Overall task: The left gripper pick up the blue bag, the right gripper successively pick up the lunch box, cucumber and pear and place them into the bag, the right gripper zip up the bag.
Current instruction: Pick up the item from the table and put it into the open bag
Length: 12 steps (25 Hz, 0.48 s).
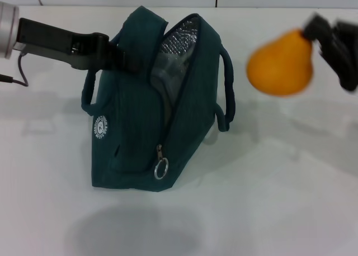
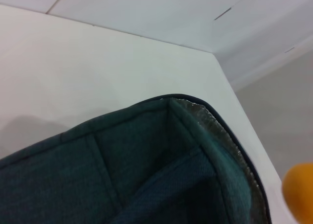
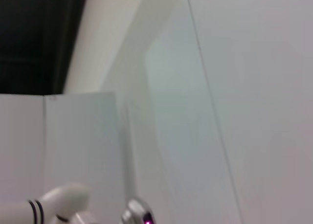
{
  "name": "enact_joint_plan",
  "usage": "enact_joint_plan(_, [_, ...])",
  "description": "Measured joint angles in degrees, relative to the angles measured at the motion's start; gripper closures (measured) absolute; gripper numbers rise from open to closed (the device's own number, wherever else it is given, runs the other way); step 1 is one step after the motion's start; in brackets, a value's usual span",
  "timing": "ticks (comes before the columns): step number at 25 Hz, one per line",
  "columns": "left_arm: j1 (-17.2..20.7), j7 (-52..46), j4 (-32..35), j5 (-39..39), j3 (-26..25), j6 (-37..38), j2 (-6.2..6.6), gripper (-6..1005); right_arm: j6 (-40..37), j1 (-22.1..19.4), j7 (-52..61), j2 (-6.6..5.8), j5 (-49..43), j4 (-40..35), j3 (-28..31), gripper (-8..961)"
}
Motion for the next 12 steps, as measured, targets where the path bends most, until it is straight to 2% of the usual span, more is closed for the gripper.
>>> enact_joint_plan(5, [-0.4,0.0,0.0,0.0,0.0,0.0,-0.18,947,1.6,8.4,2.2,0.45,-0.1,0.6,-0.8,860])
enact_joint_plan(12, [-1.2,0.0,-0.1,-0.2,-0.2,-0.2,-0.56,946,8.5,14.4,2.8,0.96,0.2,0.7,-9.5,844])
